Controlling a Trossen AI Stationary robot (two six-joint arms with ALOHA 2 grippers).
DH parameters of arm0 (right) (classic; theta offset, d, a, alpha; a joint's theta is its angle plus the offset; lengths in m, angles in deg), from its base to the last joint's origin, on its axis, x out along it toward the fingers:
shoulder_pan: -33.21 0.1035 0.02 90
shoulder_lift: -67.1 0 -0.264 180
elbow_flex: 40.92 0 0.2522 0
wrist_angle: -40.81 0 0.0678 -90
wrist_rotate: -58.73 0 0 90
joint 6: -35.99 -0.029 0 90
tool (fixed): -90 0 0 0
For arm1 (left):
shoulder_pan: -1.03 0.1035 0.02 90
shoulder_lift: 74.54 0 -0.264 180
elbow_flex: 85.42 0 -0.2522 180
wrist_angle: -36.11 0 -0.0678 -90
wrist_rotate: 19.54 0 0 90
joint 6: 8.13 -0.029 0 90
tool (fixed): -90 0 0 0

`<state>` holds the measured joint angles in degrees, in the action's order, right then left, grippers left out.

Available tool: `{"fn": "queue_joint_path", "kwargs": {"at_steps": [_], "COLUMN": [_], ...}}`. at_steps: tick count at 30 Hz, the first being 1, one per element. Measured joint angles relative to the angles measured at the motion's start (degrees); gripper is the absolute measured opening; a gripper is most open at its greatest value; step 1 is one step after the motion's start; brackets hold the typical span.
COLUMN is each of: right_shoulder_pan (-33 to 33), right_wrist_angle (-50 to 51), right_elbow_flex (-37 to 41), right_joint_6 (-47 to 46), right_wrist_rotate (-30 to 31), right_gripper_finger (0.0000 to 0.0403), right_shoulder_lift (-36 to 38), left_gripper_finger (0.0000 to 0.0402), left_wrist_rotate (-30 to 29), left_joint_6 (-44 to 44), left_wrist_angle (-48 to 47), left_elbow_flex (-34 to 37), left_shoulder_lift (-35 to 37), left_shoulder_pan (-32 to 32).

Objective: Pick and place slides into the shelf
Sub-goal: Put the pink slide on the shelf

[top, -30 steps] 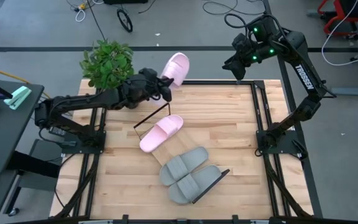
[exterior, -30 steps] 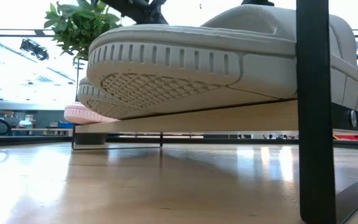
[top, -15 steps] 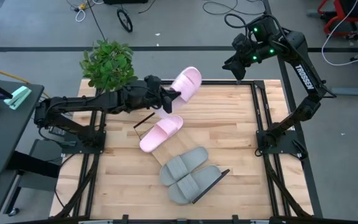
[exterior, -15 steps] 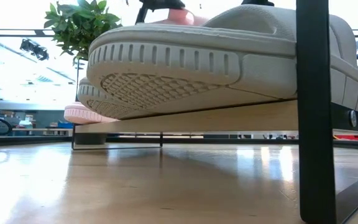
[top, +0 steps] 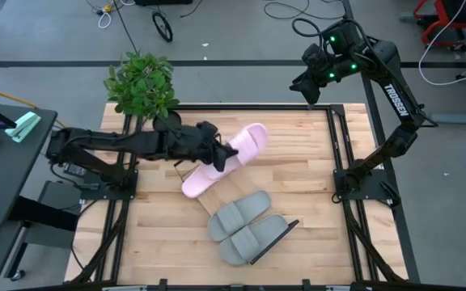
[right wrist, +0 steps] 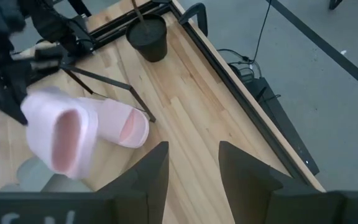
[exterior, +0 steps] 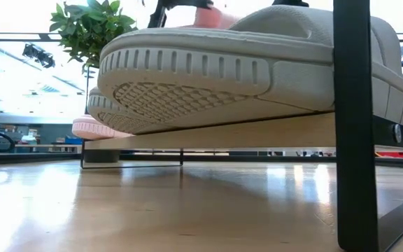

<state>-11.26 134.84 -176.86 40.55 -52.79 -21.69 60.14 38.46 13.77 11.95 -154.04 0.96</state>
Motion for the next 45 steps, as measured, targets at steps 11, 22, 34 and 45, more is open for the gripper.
{"fn": "queue_joint_path", "kwargs": {"at_steps": [11, 22, 34, 45], "right_shoulder_pan": [0.0, 0.0, 0.0, 0.0], "right_wrist_angle": [1.4, 1.7, 1.9, 1.9], "right_elbow_flex": [0.0, 0.0, 0.0, 0.0], "right_joint_6": [-0.2, -0.3, -0.5, -1.0], "right_wrist_rotate": [0.0, 0.0, 0.0, 0.0], "right_gripper_finger": [0.0146, 0.0146, 0.0146, 0.0146], "right_shoulder_lift": [0.0, 0.0, 0.0, 0.0], "left_gripper_finger": [0.0008, 0.0008, 0.0008, 0.0008], "left_wrist_rotate": [-9.4, -11.3, -16.7, -20.8], "left_joint_6": [18.6, 25.1, 27.8, 29.4], "left_wrist_angle": [6.1, 13.2, 10.6, 5.2], "left_elbow_flex": [8.3, 14.0, 15.0, 15.0], "left_shoulder_lift": [-2.0, -2.0, -2.3, -2.7], "left_shoulder_pan": [-5.3, -9.9, -14.4, -16.7]}}
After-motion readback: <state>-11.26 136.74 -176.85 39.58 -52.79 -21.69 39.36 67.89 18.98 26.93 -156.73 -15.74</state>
